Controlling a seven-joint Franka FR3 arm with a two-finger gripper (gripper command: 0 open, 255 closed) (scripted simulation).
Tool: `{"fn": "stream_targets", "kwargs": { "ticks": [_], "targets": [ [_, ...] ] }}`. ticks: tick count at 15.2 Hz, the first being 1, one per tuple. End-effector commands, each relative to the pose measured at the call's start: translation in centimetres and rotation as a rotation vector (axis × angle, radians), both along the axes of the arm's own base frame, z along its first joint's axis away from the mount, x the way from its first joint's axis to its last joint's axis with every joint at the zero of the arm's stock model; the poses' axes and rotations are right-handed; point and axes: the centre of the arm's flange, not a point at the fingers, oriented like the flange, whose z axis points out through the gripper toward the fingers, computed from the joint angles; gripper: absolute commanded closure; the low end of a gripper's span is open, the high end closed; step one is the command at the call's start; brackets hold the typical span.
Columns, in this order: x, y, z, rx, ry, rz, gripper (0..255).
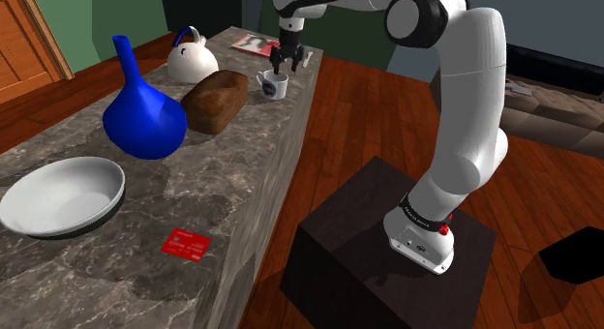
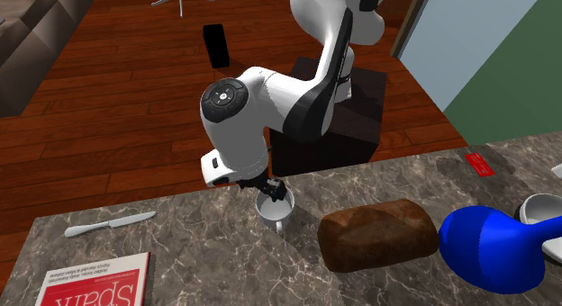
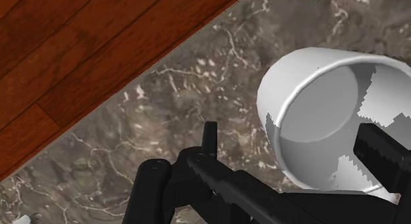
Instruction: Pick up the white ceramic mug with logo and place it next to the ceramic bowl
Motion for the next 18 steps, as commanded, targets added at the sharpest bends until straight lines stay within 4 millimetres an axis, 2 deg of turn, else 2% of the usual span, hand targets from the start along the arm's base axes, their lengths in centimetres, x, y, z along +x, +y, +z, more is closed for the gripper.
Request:
{"fn": "stream_targets", "kwargs": {
  "ticks": [1,7,14,15,18],
  "targets": [
    [0.3,-0.2,-0.9,0.000,0.000,-0.001,0],
    [0.2,-0.1,-3.9,0.000,0.000,-0.001,0],
    [0.2,-0.1,-3.8,0.000,0.000,-0.001,0],
    [0.2,-0.1,-3.8,0.000,0.000,-0.001,255],
    [0.2,-0.1,-3.8,0.000,0.000,-0.001,255]
  ]
}}
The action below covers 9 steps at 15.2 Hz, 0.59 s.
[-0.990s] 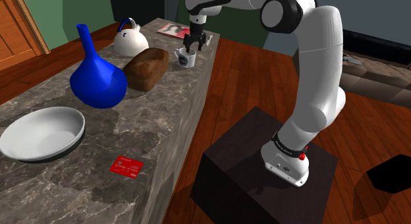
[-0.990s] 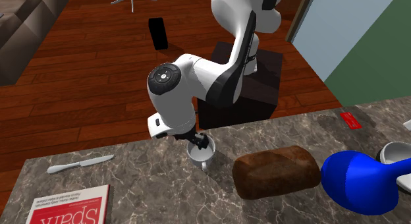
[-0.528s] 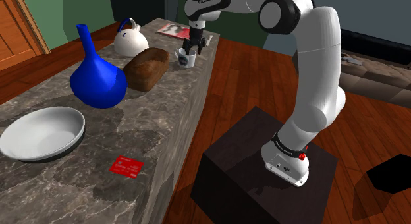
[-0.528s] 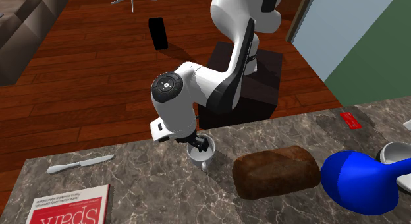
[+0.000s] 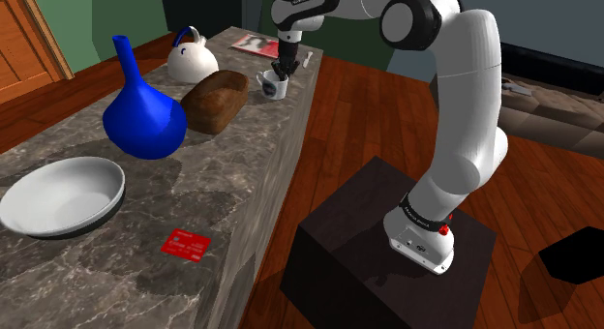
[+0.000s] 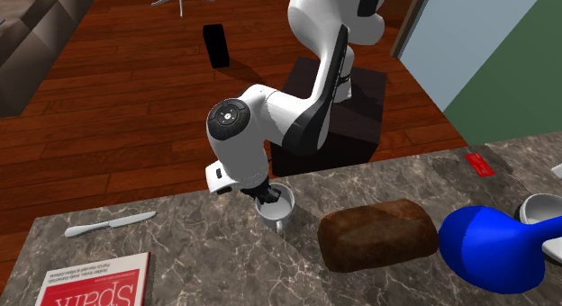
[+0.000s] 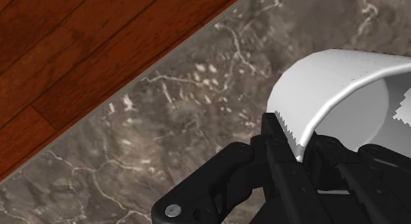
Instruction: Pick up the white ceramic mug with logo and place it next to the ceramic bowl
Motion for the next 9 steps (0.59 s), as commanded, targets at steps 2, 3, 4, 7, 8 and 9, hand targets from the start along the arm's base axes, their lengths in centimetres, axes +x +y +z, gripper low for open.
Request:
{"fn": "stream_targets", "kwargs": {
  "ticks": [2,3,4,7,8,9],
  "targets": [
    [0.0,0.0,0.0,0.000,0.000,0.000,255],
    [0.0,0.0,0.0,0.000,0.000,0.000,255],
    [0.0,0.0,0.0,0.000,0.000,0.000,255],
    [0.0,0.0,0.5,0.000,0.000,0.000,255],
    [0.0,0.0,1.0,0.000,0.000,0.000,255],
    [0.0,0.0,1.6,0.000,0.000,0.000,255]
  ]
}}
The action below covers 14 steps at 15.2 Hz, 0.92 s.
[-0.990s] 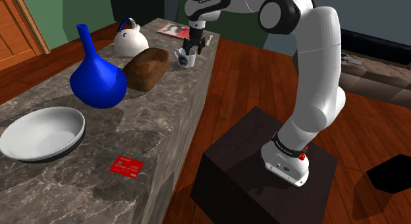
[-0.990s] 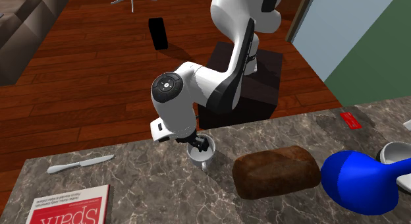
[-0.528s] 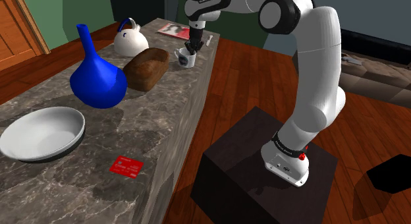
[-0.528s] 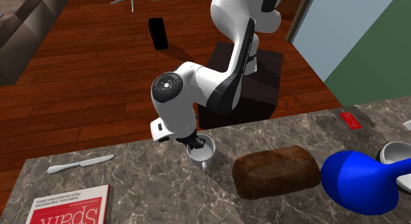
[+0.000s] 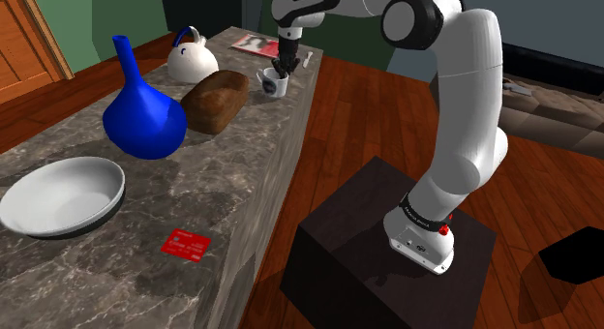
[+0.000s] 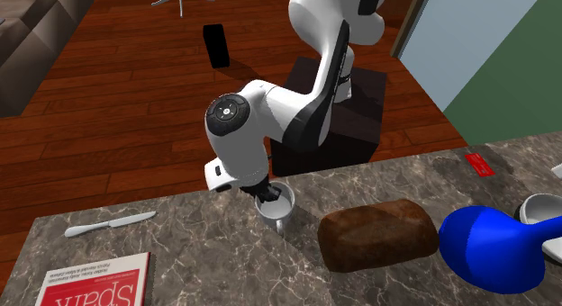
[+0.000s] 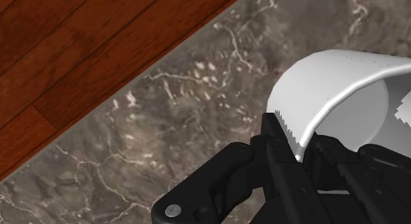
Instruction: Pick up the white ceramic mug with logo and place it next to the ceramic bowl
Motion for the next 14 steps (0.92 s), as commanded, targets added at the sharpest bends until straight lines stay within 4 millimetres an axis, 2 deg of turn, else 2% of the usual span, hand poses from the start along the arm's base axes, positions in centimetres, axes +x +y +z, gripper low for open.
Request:
{"fn": "stream_targets", "kwargs": {
  "ticks": [1,14],
  "targets": [
    [0.0,-0.1,1.0,0.000,0.000,0.000,255],
    [0.0,-0.1,7.9,0.000,0.000,0.000,255]
  ]
}}
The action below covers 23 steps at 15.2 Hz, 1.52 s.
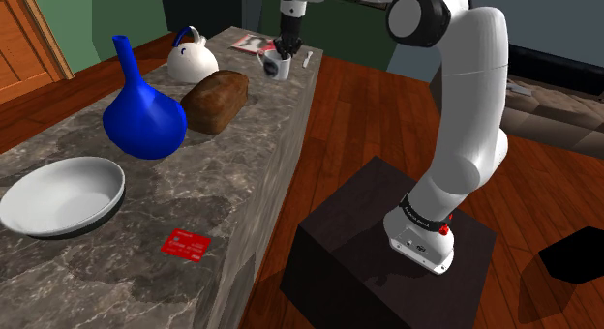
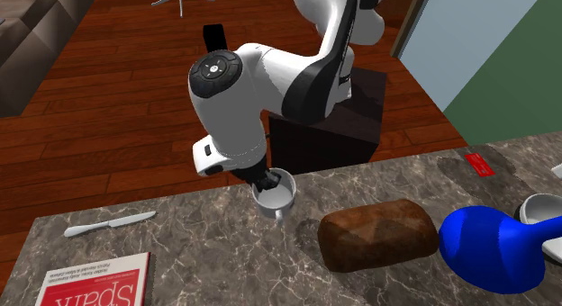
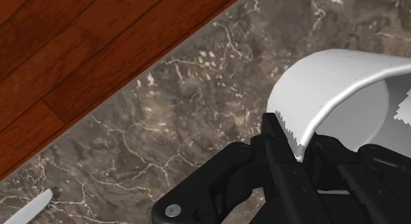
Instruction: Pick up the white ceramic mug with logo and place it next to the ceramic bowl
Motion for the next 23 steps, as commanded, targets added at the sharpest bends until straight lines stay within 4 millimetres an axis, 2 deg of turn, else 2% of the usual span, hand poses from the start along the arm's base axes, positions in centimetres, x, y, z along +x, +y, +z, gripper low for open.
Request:
{"fn": "stream_targets", "kwargs": {
  "ticks": [1,12,23],
  "targets": [
    [0.0,0.0,1.1,0.000,0.000,0.000,255],
    [0.0,0.0,6.9,0.000,0.000,0.000,255],
    [-4.5,13.8,6.9,0.000,0.000,0.000,255]
  ]
}}
